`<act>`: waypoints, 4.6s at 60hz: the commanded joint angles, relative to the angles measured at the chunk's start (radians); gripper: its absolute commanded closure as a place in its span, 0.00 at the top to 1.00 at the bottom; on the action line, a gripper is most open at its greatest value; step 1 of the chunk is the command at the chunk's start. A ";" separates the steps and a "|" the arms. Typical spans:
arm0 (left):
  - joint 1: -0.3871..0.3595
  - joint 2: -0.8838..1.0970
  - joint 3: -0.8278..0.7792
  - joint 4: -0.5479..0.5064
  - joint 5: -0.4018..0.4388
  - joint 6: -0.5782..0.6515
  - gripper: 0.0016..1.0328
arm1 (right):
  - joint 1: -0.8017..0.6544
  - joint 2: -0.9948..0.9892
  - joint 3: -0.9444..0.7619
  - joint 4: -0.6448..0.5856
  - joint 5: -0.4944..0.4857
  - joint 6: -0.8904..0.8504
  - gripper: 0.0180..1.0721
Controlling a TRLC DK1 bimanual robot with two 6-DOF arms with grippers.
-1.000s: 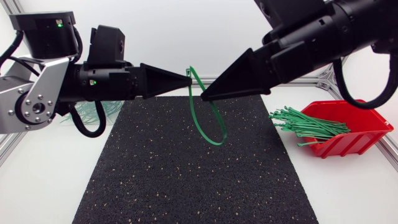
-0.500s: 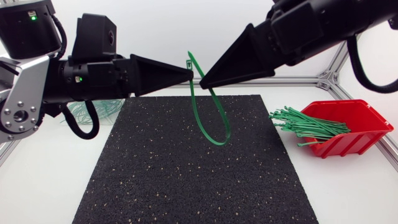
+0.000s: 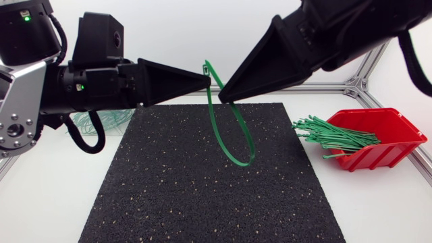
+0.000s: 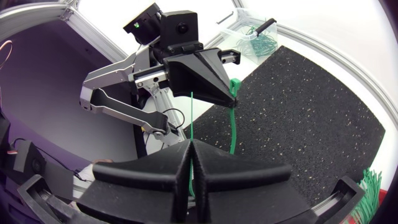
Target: Take a green cable tie from the red box, thread the tail through the head to close it, then place it in the transparent bin on the left.
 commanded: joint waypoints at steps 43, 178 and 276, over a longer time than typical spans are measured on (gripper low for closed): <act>-0.027 -0.027 0.008 0.036 -0.038 -0.022 0.03 | -0.024 -0.011 -0.016 0.028 -0.202 0.781 0.05; -0.050 -0.070 -0.020 0.137 -0.118 -0.139 0.03 | -0.019 0.038 0.097 0.020 -0.362 0.959 0.05; -0.070 -0.111 -0.049 0.159 -0.127 -0.111 0.03 | -0.101 0.067 0.108 0.084 -0.351 0.965 0.05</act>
